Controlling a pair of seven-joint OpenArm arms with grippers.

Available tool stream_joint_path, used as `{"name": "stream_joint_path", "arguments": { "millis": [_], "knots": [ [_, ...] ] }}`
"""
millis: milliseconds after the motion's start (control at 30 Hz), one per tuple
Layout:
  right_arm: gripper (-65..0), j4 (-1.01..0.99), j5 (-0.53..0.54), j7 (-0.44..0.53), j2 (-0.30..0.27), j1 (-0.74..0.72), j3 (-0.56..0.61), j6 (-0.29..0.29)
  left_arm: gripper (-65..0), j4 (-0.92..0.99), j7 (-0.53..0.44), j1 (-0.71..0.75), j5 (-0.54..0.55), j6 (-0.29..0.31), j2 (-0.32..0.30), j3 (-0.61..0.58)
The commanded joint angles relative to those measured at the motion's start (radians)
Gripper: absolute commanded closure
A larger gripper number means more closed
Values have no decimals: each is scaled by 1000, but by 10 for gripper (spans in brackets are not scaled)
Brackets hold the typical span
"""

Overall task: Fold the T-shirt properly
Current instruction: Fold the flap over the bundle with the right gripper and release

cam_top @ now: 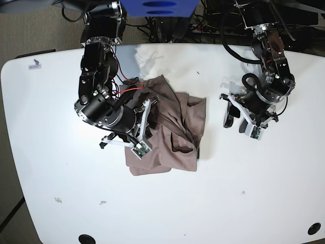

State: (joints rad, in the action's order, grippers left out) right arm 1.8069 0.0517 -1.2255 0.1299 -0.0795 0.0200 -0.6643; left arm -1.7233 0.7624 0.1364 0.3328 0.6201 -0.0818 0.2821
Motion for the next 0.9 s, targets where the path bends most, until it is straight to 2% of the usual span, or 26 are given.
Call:
{"name": "stream_joint_path", "arguments": {
  "millis": [0,467,867],
  "knots": [
    [0,-2,10,42,-11,-18,-1,-2,-307,-17,-25,-10,15,-1,-6,-1],
    [0,-12,10,56,-28,-13,5,-2,-307,-17,-25,-11,10,-1,-6,-1],
    [0,-22,10,102,-29,57,47,-4,-307,-17,-25,-11,10,-1,-6,-1]
  ]
}}
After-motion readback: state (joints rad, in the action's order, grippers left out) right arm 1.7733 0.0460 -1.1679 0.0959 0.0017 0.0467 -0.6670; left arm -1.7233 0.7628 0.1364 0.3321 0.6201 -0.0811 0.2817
